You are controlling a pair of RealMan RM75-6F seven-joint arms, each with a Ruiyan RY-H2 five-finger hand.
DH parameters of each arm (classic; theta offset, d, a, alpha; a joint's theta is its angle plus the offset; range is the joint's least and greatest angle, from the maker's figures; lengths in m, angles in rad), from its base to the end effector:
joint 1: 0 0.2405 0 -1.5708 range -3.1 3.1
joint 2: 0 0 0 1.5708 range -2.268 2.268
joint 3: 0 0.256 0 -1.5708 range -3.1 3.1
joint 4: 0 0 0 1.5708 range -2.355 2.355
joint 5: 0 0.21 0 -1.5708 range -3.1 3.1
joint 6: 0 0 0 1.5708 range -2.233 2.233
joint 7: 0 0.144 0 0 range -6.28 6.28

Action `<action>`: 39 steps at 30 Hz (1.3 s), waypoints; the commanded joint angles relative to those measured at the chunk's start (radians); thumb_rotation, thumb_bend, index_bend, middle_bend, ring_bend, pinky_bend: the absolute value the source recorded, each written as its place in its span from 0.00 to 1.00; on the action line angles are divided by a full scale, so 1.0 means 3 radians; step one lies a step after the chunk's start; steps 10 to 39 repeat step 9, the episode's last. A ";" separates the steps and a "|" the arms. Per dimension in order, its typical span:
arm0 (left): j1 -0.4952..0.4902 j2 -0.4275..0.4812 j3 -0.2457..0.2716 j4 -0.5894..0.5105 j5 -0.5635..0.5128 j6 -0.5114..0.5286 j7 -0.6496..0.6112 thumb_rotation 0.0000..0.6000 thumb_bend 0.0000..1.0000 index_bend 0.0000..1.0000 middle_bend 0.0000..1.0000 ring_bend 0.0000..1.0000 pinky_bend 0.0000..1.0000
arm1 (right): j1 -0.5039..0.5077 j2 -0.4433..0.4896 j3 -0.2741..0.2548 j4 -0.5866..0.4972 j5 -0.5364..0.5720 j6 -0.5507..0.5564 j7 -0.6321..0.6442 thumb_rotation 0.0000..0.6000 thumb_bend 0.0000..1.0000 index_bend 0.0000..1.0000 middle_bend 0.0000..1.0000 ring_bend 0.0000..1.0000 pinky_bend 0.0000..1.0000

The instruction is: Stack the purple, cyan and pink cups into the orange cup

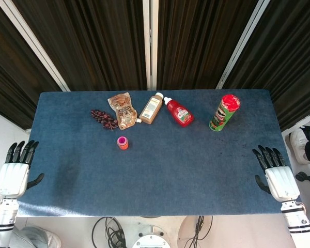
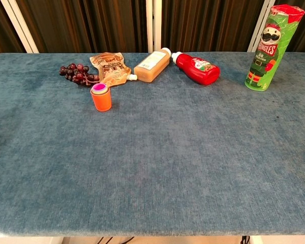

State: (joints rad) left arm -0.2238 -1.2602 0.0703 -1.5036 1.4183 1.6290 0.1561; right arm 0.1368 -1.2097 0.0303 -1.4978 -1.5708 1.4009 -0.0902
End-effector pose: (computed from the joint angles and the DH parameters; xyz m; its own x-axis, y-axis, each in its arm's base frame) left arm -0.3045 0.2003 0.1304 0.5097 -0.0798 0.8567 0.8564 -0.0481 -0.5140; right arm -0.3130 -0.1934 0.1225 0.5105 -0.0699 0.8570 -0.8566 -0.1284 0.4998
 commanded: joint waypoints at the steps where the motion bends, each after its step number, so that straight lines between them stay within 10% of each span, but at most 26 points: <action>1: 0.0052 -0.0040 -0.0049 0.0091 -0.0023 -0.0020 -0.0068 1.00 0.16 0.04 0.05 0.00 0.04 | 0.0034 -0.0022 0.0010 -0.0032 0.0029 -0.0048 -0.0063 1.00 0.33 0.00 0.00 0.00 0.00; 39: 0.0112 -0.0042 -0.0133 0.0169 -0.0013 -0.0121 -0.0156 1.00 0.16 0.04 0.05 0.00 0.02 | 0.0062 -0.0052 0.0010 -0.0052 0.0078 -0.0099 -0.0129 1.00 0.33 0.00 0.00 0.00 0.00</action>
